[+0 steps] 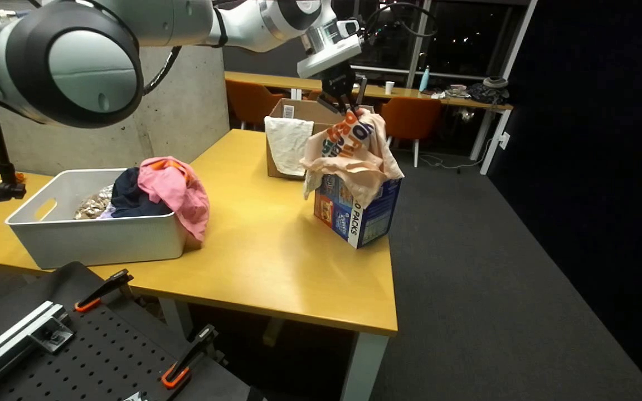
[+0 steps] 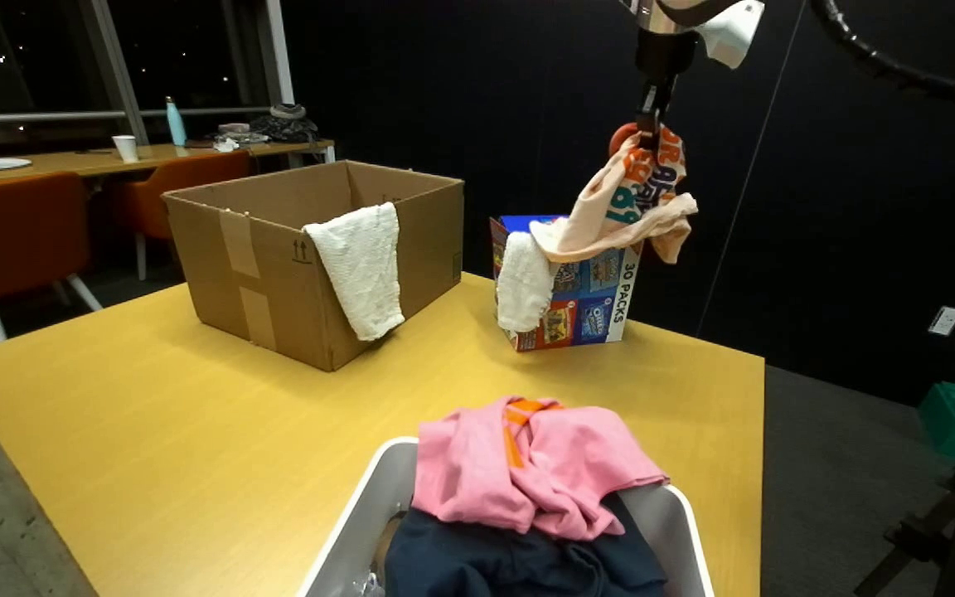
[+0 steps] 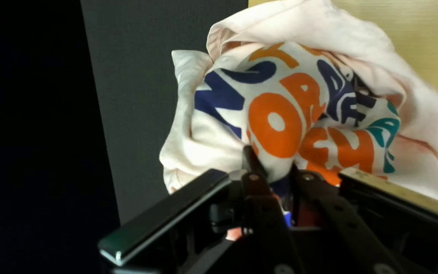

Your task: Put the cloth on the plush and put the plush in the box

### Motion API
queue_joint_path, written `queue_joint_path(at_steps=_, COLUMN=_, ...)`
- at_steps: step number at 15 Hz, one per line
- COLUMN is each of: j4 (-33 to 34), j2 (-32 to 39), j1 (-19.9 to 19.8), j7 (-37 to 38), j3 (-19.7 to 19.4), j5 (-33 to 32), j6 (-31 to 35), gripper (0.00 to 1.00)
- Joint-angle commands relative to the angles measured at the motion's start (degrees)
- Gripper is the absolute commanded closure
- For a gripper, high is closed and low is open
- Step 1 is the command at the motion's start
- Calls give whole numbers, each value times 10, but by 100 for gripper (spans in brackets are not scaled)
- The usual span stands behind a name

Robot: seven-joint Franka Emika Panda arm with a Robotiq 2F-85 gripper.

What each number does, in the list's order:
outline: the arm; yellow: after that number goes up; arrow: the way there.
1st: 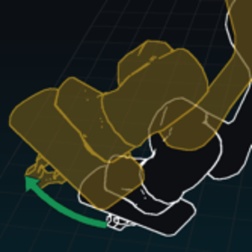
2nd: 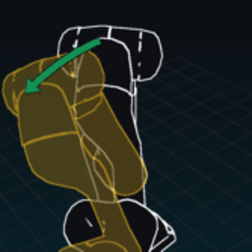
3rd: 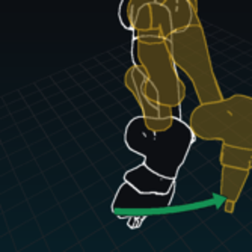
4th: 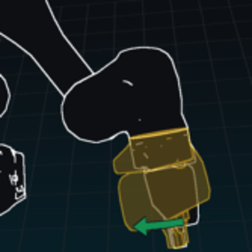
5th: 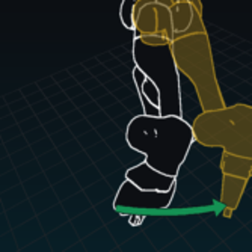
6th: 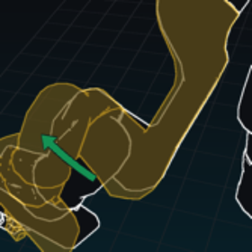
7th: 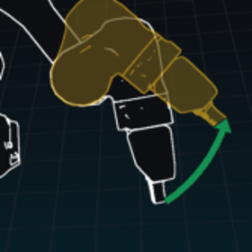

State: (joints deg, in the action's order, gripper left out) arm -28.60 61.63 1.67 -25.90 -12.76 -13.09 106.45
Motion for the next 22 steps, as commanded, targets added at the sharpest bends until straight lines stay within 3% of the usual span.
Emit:
queue_joint_path(at_steps=1, j4=21, j2=17, j1=3, j7=-2, j3=-28, j5=-31, j6=3, gripper=97)
queue_joint_path(at_steps=5, j4=22, j2=25, j1=6, j7=-2, j3=-54, j5=-65, j6=6, gripper=97)
queue_joint_path(at_steps=13, j4=23, j2=36, j1=4, j7=-26, j3=-67, j5=-80, j6=22, gripper=97)
queue_joint_path(at_steps=17, j4=17, j2=36, j1=1, j7=-141, j3=-39, j5=-65, j6=52, gripper=97)
queue_joint_path(at_steps=22, j4=17, j2=38, j1=10, j7=-261, j3=-31, j5=-74, j6=64, gripper=97)
